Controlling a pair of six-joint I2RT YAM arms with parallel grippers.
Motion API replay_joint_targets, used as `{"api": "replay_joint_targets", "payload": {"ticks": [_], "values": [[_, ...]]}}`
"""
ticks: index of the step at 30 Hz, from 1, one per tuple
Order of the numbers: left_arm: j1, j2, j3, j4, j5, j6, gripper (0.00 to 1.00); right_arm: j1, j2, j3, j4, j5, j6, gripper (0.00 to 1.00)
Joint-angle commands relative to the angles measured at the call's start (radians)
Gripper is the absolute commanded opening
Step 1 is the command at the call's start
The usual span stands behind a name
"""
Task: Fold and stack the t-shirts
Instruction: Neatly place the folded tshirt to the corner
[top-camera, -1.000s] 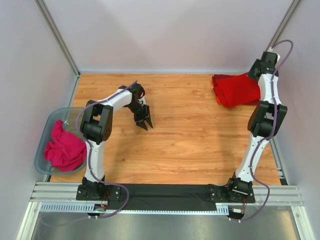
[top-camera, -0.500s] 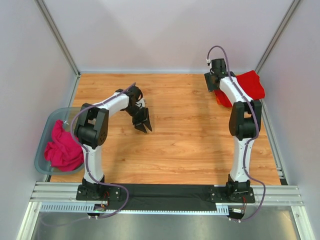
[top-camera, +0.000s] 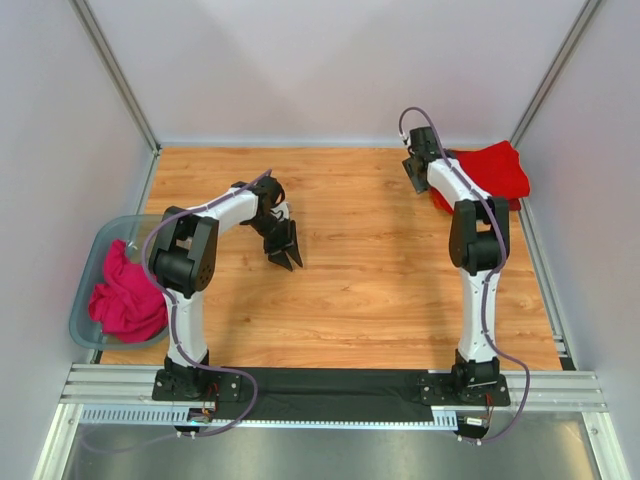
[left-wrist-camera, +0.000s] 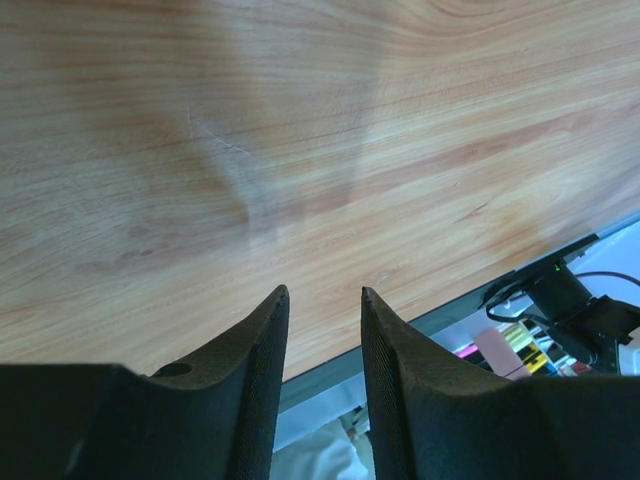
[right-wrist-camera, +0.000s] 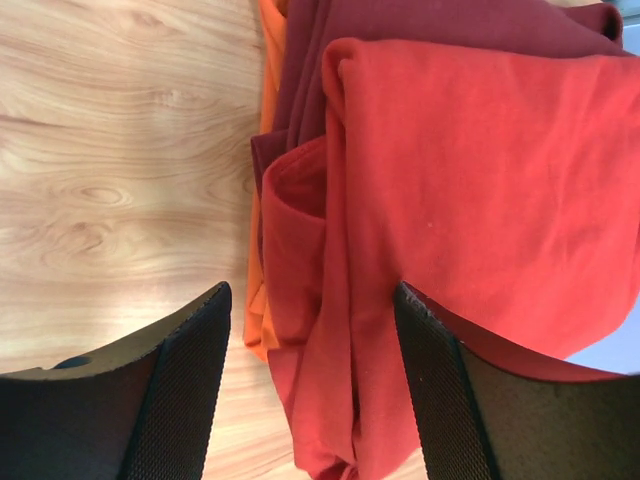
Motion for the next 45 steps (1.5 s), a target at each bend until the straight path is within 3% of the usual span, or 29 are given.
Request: {"api": "replay_joint_targets", "payload": {"ticks": [1,4,6,14,20,33,45], "values": [[0.004,-0.044,0.010,-0.001,0.006,0.020,0.42,0.005,0.031,0.064,0.036,0.060,-0.032,0.66],[0.004,-0.044,0.002,-0.001,-0.002,0.019,0.41,0.005,0.054,0.087,0.052,0.088,-0.034,0.60],[0.004,-0.044,-0.002,-0.001,-0.003,0.014,0.41,0.006,0.068,0.113,0.061,0.105,-0.026,0.46],[0.004,-0.038,0.007,0.007,0.000,-0.006,0.40,-0.003,0.076,0.149,0.093,0.129,0.002,0.23],[0.004,-0.032,0.015,0.013,0.004,-0.024,0.39,-0.014,0.083,0.172,0.081,0.122,0.037,0.00],[0.003,-0.038,0.012,0.022,0.001,-0.047,0.37,-0.021,0.145,0.305,0.047,0.230,0.150,0.00],[0.000,-0.032,0.030,0.030,0.003,-0.067,0.37,-0.047,0.080,0.299,0.070,0.320,0.206,0.00]]}}
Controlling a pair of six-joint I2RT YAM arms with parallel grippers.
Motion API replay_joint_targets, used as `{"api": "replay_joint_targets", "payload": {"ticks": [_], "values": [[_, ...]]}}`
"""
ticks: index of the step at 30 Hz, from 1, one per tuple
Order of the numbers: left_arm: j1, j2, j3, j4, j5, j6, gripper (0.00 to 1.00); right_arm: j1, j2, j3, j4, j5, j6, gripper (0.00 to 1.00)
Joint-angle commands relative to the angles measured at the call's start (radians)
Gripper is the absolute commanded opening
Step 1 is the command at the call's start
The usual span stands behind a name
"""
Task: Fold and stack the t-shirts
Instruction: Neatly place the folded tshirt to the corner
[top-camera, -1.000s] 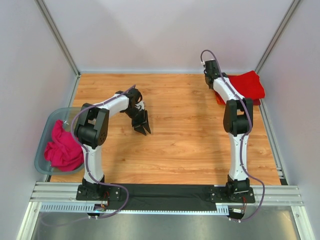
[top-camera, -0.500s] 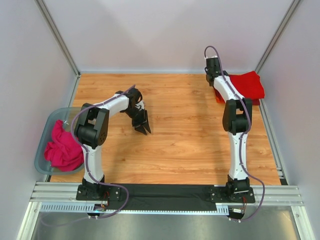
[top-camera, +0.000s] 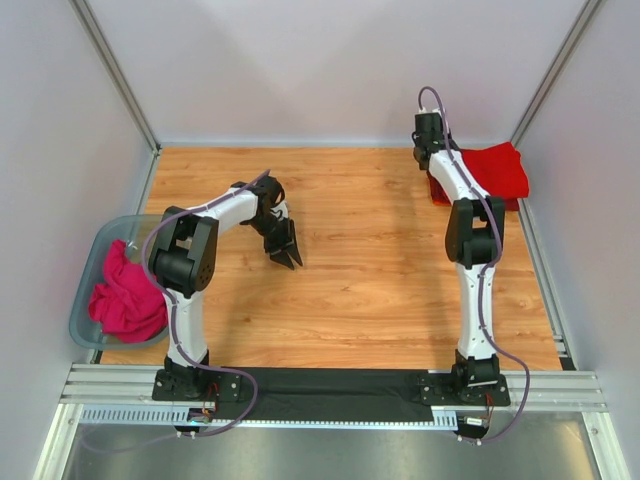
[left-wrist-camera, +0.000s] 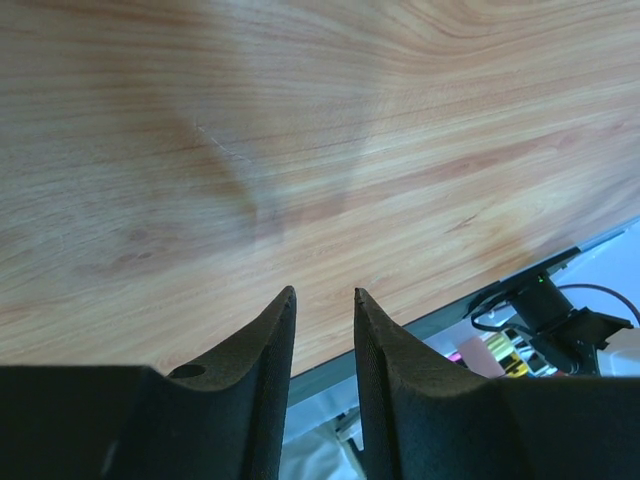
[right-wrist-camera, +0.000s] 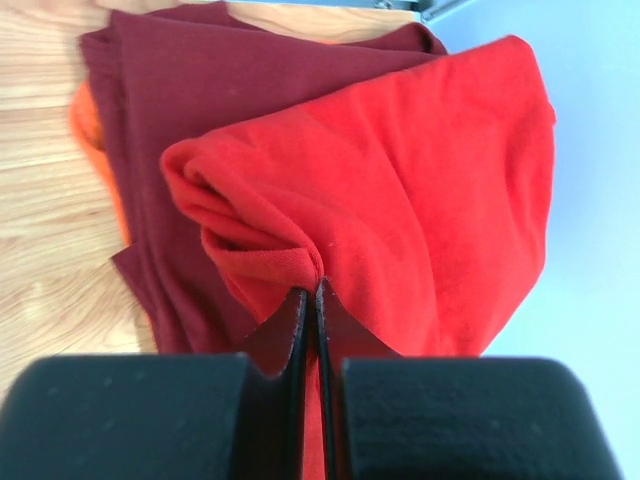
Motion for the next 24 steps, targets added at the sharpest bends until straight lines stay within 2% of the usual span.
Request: {"api": "replay_joint_targets", "payload": {"ticks": [1,11,16,21,22,24], "values": [[-0.002,-0.030,0.036,0.015,0.006,-0.017,0.37,-0.024,-0.059,0.046,0.036,0.054,0.043,0.00],[-0.005,-0.038,0.018,0.003,-0.006,-0.008,0.36,-0.027,0.035,0.192,-0.042,0.010,0.179,0.00],[-0.005,-0.044,0.005,-0.001,-0.009,-0.010,0.36,-0.027,0.060,0.186,-0.064,-0.074,0.264,0.01],[-0.005,-0.052,0.007,-0.001,-0.012,-0.010,0.36,-0.025,0.066,0.175,-0.069,-0.207,0.353,0.14],[-0.005,-0.052,0.010,-0.007,-0.012,-0.010,0.36,-0.025,0.066,0.179,-0.069,-0.232,0.359,0.24],[-0.006,-0.058,0.015,-0.011,-0.009,-0.007,0.36,-0.027,0.060,0.204,-0.081,-0.316,0.365,0.31]]}}
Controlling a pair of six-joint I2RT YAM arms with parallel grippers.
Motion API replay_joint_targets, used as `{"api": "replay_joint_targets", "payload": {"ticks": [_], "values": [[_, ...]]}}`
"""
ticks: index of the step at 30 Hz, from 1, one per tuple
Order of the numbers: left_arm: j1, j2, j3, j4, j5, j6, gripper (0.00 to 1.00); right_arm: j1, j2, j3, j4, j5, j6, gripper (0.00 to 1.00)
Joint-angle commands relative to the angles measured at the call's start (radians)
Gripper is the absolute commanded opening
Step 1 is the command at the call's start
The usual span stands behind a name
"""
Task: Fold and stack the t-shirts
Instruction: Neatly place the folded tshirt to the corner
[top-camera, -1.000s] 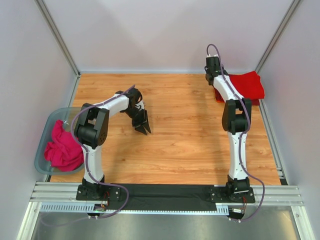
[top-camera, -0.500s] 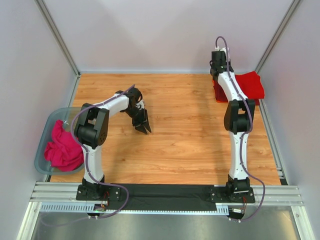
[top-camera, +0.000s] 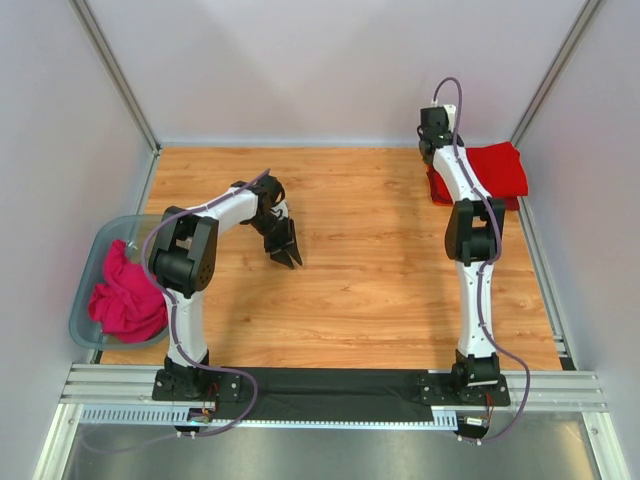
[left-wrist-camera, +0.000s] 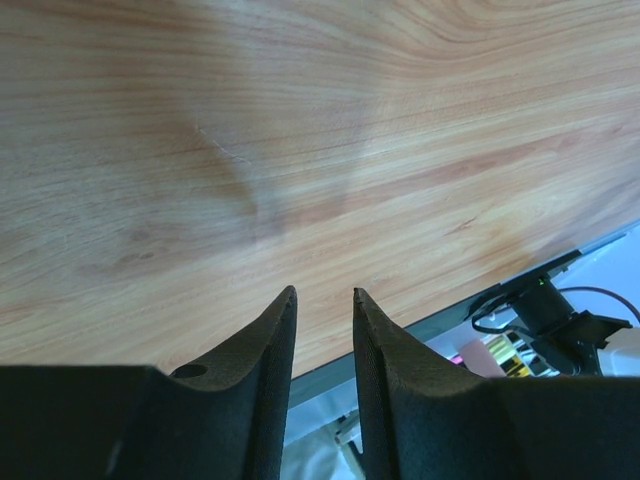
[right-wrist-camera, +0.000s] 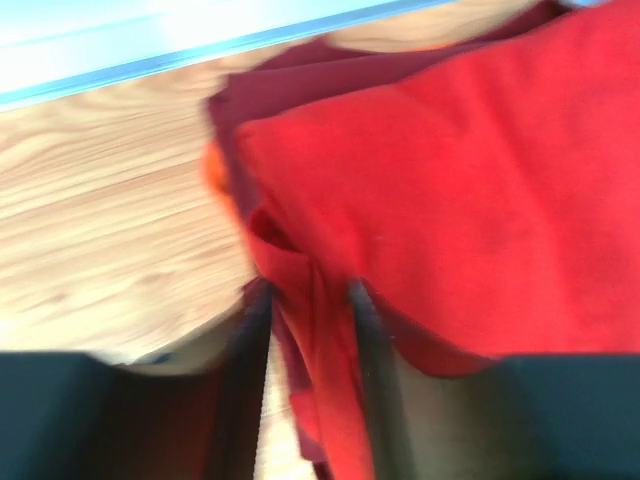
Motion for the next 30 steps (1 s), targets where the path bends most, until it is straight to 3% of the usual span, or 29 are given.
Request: {"api": "replay_joint_targets", "payload": {"ticks": [1,4,9,12,13,16,30], "values": [[-0.006,-0.061,0.012,-0.014,0.002,-0.004,0.36,-0.001,-0.021,0.051,0.005,-0.177,0.064,0.43],[-0.007,-0.078,0.023,-0.015,0.003,-0.004,0.36,-0.020,-0.065,0.075,-0.023,-0.295,0.056,0.51],[-0.014,-0.115,0.003,0.017,0.019,-0.021,0.36,-0.073,-0.185,-0.023,-0.057,-0.384,0.076,0.49],[-0.021,-0.132,-0.032,0.042,0.026,-0.027,0.36,-0.124,-0.279,-0.153,-0.035,-0.401,0.079,0.33],[-0.023,-0.141,-0.041,0.049,0.029,-0.030,0.36,-0.130,-0.292,-0.197,-0.035,-0.396,0.067,0.20],[-0.029,-0.152,-0.076,0.069,0.040,-0.035,0.36,-0.149,-0.322,-0.238,-0.067,-0.383,0.040,0.11],[-0.037,-0.156,-0.093,0.063,0.042,-0.024,0.36,-0.113,-0.354,-0.460,-0.021,-0.470,0.073,0.06]]}}
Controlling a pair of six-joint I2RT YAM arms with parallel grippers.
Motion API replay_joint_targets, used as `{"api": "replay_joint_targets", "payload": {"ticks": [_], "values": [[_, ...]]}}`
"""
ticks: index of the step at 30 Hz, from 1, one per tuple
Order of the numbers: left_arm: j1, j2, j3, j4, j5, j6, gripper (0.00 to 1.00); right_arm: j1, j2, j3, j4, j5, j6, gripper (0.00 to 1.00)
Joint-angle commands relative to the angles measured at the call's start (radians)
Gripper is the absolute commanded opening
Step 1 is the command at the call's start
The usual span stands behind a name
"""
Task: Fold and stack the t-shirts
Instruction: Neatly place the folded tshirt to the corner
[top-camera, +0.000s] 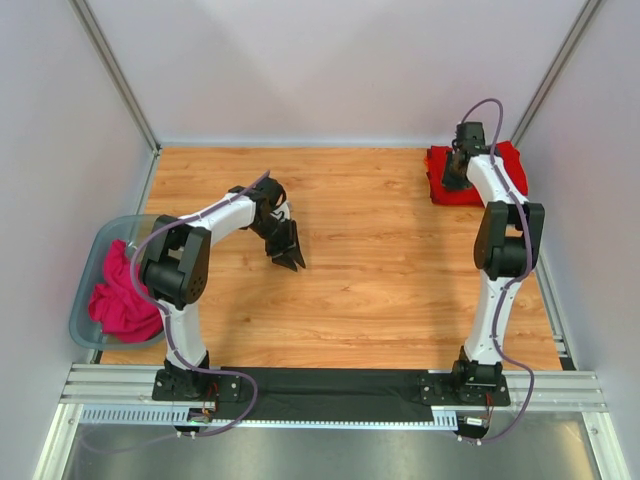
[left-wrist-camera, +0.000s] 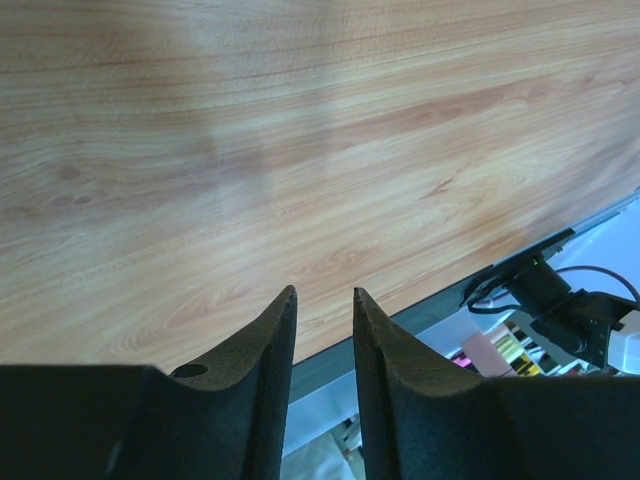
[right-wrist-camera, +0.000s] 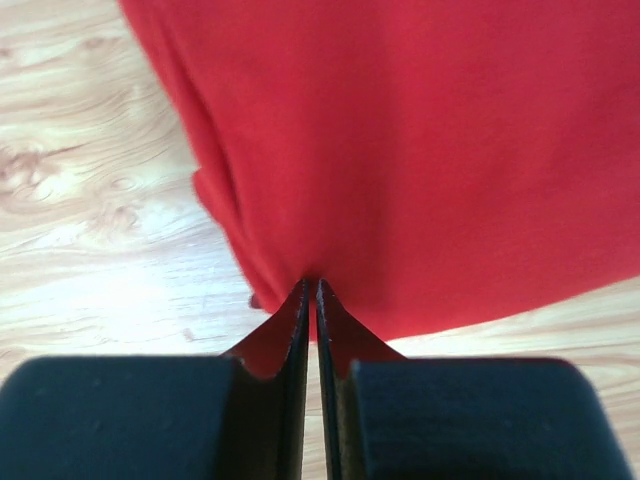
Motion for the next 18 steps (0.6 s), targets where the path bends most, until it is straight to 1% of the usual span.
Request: {"api": "replay_joint_targets", "payload": {"ticks": [1,5,8,10,12,13,14,15,16,18], "values": [[-0.006,-0.044,0.000,0.007,0.024,-0.001,0.36,0.030,-0.033,0.007,0.036,-0.029,0.021,0.06],[-0.008,-0.048,0.019,-0.005,0.027,0.006,0.36,0.047,-0.059,0.013,0.026,-0.015,0.027,0.06],[-0.009,-0.052,0.046,-0.022,0.033,0.012,0.36,0.048,-0.082,0.045,-0.029,0.023,0.036,0.08],[-0.009,-0.064,0.069,-0.029,0.033,0.017,0.36,0.050,-0.120,0.059,-0.061,0.013,0.059,0.09],[-0.009,-0.092,0.088,-0.029,0.033,0.018,0.36,0.053,-0.159,0.059,-0.099,0.006,0.093,0.13],[-0.008,-0.101,0.106,-0.026,0.033,0.018,0.36,0.053,-0.180,0.049,-0.110,-0.024,0.128,0.14],[-0.008,-0.113,0.115,-0.019,0.036,0.015,0.37,0.053,-0.238,0.036,-0.119,-0.036,0.151,0.19],[-0.009,-0.139,0.137,-0.014,0.044,0.015,0.37,0.053,-0.271,0.015,-0.135,-0.043,0.179,0.21],[-0.008,-0.153,0.148,0.001,0.066,0.012,0.37,0.053,-0.301,-0.032,-0.139,-0.061,0.240,0.23],[-0.008,-0.210,0.169,0.023,0.074,-0.001,0.37,0.053,-0.402,-0.089,-0.158,-0.156,0.263,0.30]]}}
